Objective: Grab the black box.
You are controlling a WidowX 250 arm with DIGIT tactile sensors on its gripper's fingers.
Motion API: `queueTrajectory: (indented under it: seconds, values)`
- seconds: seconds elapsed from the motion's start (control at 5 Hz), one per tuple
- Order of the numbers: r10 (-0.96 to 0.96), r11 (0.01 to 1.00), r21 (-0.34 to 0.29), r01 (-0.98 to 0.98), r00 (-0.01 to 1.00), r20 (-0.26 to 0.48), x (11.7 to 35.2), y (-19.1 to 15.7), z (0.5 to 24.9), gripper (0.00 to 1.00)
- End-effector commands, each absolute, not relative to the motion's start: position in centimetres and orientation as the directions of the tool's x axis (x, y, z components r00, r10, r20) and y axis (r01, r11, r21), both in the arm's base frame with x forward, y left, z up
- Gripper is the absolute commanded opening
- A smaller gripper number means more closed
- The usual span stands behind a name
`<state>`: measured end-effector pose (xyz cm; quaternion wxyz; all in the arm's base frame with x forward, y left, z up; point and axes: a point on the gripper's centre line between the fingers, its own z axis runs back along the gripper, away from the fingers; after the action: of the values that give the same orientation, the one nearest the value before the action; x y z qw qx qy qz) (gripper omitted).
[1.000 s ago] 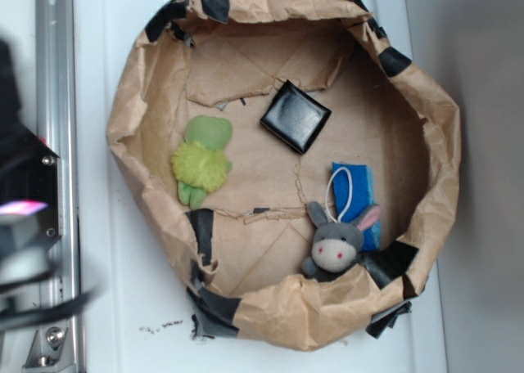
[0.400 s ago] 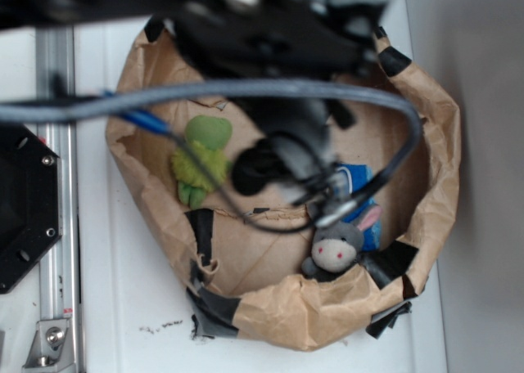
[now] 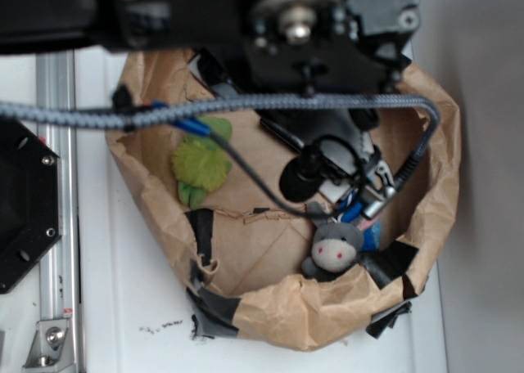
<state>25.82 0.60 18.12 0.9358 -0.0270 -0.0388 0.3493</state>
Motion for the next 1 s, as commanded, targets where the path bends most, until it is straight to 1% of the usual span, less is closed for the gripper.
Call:
queueTrajectory:
  seconds: [0.0, 0.2, 0.4, 0.6, 0.8]
  values:
    - [0.664, 0.747, -0.091, -0.658, 0.744, 0.067, 25.6, 1.4, 18.6, 1.0]
    - [0.661, 0.744, 0.003, -0.669, 0.736, 0.146, 27.4, 0.4, 13.7, 1.0]
    - [0.695, 0.691, 0.049, -0.721, 0.681, 0.23, 27.6, 1.3, 10.8, 1.0]
    - [0.684, 0.689, 0.079, -0.72, 0.683, 0.257, 27.0, 2.8, 8.4, 1.0]
    - [0.711, 0.673, 0.02, -0.74, 0.654, 0.258, 26.6, 4.7, 7.7, 1.0]
